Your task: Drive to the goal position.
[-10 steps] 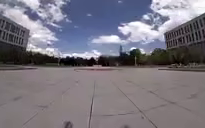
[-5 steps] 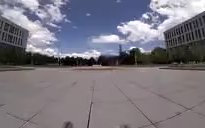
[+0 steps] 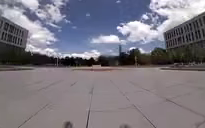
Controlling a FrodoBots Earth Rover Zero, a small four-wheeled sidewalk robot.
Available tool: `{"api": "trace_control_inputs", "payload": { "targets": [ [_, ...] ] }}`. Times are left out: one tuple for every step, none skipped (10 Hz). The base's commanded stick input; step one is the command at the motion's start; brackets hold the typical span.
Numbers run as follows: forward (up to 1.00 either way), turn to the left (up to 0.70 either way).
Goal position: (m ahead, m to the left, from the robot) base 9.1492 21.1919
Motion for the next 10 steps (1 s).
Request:
{"api": "trace_control_inputs", "payload": {
  "targets": [
    [0.7,0.0],
    [0.7,0.0],
    [0.7,0.0],
    [0.7,0.0],
    [0.7,0.0],
    [0.7,0.0],
    [0.7,0.0],
    [0.7,0.0],
    [0.7,0.0],
    [0.7,0.0]
  ]
}}
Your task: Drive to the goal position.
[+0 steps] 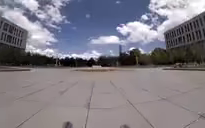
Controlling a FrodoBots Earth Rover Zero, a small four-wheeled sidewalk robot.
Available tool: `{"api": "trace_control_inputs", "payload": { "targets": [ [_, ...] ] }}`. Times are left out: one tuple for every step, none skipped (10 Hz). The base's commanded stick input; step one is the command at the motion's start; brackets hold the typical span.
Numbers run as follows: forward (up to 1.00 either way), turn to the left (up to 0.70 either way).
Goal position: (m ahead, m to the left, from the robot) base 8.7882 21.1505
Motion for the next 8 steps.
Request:
{"api": "trace_control_inputs", "payload": {
  "targets": [
    [0.7,0.0],
    [0.7,0.0],
    [0.7,0.0],
    [0.7,0.0],
    [0.7,0.0],
    [0.7,0.0],
    [0.7,0.0],
    [0.7,0.0]
  ]
}}
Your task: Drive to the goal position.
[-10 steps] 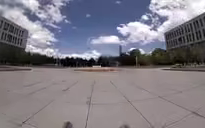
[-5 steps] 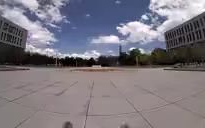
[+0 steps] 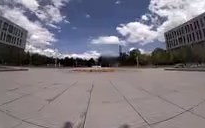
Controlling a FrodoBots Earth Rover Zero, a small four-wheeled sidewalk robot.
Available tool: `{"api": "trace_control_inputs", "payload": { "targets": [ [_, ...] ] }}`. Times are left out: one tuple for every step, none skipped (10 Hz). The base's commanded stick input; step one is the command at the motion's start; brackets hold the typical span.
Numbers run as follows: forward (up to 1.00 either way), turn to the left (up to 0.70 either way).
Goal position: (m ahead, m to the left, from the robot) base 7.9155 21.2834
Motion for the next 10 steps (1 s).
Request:
{"api": "trace_control_inputs", "payload": {
  "targets": [
    [0.7,0.0],
    [0.7,0.0],
    [0.7,0.0],
    [0.7,0.0],
    [0.7,0.0],
    [0.7,0.0],
    [0.7,0.0],
    [0.7,0.0],
    [0.7,0.0],
    [0.7,0.0]
  ]
}}
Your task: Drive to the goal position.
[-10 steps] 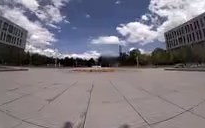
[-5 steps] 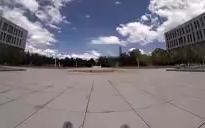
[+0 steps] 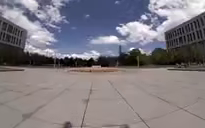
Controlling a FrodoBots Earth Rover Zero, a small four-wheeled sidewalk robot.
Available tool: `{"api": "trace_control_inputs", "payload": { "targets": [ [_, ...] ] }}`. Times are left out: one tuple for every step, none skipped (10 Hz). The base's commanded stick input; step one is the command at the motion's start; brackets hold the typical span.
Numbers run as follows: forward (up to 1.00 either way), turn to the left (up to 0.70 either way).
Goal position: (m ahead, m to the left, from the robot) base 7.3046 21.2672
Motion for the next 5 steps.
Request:
{"api": "trace_control_inputs", "payload": {
  "targets": [
    [0.7,0.0],
    [0.7,0.0],
    [0.7,0.0],
    [0.7,0.0],
    [0.7,0.0]
  ]
}}
